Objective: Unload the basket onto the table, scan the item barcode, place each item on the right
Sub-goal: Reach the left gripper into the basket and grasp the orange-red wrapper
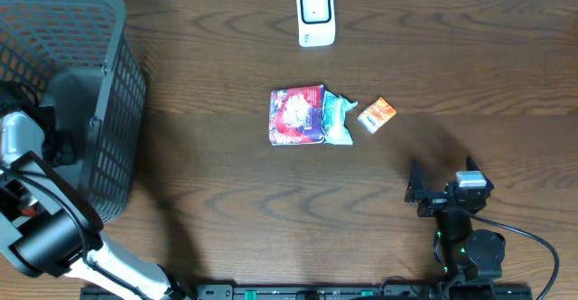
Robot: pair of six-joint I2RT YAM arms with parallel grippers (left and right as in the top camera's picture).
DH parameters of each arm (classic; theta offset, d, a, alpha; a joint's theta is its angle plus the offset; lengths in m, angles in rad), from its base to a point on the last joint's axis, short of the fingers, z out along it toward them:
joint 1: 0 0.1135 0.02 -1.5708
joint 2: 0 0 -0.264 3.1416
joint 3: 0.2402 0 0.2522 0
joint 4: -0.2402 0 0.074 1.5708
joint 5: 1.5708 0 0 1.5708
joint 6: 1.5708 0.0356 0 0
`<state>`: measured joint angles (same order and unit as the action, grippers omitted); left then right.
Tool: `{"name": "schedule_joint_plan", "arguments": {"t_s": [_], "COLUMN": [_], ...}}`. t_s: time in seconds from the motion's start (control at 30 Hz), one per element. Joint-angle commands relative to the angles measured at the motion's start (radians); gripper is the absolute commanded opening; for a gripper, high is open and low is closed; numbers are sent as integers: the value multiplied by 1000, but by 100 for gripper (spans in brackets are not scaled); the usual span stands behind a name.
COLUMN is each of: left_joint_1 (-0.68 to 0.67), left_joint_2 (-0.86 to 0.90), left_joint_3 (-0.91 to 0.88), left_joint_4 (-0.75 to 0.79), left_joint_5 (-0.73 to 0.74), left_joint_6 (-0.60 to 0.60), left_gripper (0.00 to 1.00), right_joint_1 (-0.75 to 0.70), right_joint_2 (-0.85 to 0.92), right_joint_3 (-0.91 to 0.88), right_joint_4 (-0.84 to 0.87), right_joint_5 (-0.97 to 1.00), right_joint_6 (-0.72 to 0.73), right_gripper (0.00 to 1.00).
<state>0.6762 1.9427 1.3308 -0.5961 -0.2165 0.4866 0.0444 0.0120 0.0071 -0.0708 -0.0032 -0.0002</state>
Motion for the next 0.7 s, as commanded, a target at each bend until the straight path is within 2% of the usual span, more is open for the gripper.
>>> {"name": "schedule_joint_plan", "arguments": {"t_s": [0.0, 0.2, 0.37, 0.6, 0.63, 0.67], "left_joint_1": [8, 50, 92, 98, 97, 97], "left_joint_2": [5, 6, 16, 42, 42, 42], "left_joint_3": [-20, -21, -46, -68, -68, -68], "left_joint_4": [16, 37, 42, 40, 41, 43], "left_joint_5": [-21, -40, 50, 60, 60, 60], "left_joint_6": [49, 63, 64, 63, 63, 63], "left_gripper": [65, 61, 61, 36, 30, 19], "right_joint_1": [9, 9, 9, 9, 9, 9], "right_joint_2": [-4, -4, -4, -4, -4, -4], "right_joint_3": [-2, -2, -2, -2, -2, -2], "right_joint_4": [-4, -4, -4, -4, -4, -4], "right_joint_5": [1, 1, 1, 1, 1, 1], "right_joint_6": [14, 14, 14, 14, 14, 14], "right_gripper": [99, 99, 99, 99, 99, 99]}}
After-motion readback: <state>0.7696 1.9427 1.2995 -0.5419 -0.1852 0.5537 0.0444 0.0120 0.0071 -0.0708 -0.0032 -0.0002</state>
